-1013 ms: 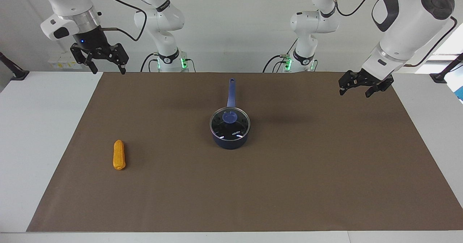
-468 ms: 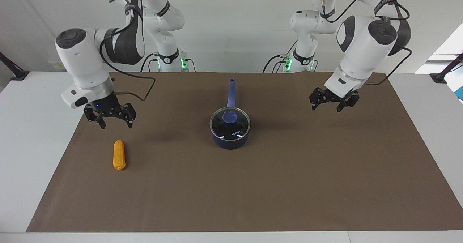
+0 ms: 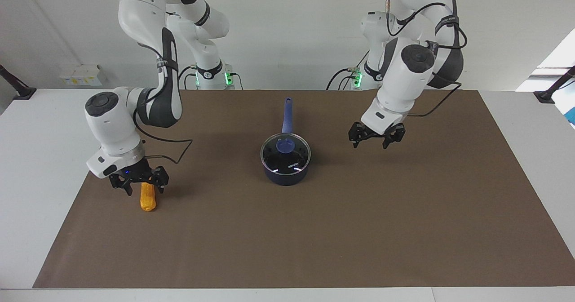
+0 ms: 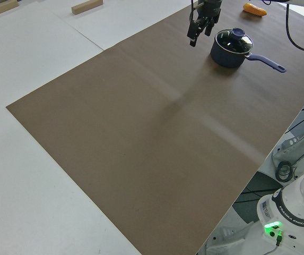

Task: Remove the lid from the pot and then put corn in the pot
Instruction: 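Reach the left gripper to the pot lid while the right gripper reaches the corn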

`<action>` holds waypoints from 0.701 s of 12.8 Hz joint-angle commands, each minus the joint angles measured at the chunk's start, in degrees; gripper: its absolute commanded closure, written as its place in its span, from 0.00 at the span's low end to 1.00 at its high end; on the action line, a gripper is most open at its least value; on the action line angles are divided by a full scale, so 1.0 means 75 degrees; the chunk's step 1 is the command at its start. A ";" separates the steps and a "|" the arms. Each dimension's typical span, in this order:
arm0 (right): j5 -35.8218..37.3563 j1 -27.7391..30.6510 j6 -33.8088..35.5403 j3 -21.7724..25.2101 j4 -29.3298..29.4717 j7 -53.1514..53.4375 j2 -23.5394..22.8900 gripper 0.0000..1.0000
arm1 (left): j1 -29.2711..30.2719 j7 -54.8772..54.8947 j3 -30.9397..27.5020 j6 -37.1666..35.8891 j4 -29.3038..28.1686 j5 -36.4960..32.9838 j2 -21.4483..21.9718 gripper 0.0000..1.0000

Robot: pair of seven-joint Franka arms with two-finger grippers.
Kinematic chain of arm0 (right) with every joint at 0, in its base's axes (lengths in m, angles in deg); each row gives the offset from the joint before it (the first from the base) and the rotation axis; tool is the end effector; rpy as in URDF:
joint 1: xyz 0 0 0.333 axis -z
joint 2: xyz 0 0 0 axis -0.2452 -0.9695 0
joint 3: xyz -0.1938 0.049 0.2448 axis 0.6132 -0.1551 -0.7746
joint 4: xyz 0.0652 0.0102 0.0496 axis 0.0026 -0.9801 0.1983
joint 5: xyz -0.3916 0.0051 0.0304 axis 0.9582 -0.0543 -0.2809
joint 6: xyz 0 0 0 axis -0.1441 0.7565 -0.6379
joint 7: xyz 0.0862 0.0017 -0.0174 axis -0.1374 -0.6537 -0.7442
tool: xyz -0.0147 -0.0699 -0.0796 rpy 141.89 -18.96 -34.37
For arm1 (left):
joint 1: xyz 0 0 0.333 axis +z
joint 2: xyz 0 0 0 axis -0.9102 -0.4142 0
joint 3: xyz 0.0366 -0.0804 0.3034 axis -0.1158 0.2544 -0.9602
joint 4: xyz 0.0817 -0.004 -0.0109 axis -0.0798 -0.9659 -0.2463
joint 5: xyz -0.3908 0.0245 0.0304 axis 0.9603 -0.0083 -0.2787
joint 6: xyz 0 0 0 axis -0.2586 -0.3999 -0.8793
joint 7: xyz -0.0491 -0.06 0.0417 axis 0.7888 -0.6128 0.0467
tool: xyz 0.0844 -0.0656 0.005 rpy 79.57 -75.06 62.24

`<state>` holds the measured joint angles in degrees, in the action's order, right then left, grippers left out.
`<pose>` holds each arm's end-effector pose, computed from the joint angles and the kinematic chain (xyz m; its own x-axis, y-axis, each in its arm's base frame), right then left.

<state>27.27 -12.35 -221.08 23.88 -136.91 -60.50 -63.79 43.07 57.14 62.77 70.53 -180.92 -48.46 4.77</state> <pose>0.6687 -0.0809 0.3420 0.9749 0.1044 0.1967 0.0953 -0.9939 0.0556 0.5685 -0.2496 0.4582 0.9985 -0.0540 -0.0057 -0.0536 -0.9972 0.0528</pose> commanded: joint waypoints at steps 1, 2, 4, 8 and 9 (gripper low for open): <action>-0.0480 0.0165 -0.0478 -0.0069 0.0154 -0.0609 -0.0521 0.00 | -0.0461 -0.0783 -0.0119 0.0340 0.0251 -0.0126 -0.0415 0.00; -0.0480 0.0153 -0.0479 -0.0069 0.0142 -0.0679 -0.0580 0.00 | -0.0648 -0.1065 -0.0119 0.0375 0.0357 -0.0138 -0.0591 0.00; -0.0480 0.0153 -0.0560 -0.0069 0.0130 -0.1496 -0.0744 0.00 | -0.1023 -0.1558 -0.0119 0.0375 0.0743 -0.0115 -0.0989 0.00; -0.0480 0.0165 -0.0585 -0.0057 0.0130 -0.1899 -0.0757 0.53 | -0.1761 -0.2343 -0.0119 0.0072 0.1469 -0.0138 -0.1412 0.00; -0.0341 0.0165 -0.0573 -0.0057 0.0153 -0.1910 -0.0757 1.00 | -0.1833 -0.2728 -0.0119 -0.0173 0.1633 -0.0173 -0.1494 0.00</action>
<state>25.32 -11.59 -224.55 23.73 -136.47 -72.57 -68.94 31.73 40.69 62.86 72.76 -172.99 -48.47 -4.50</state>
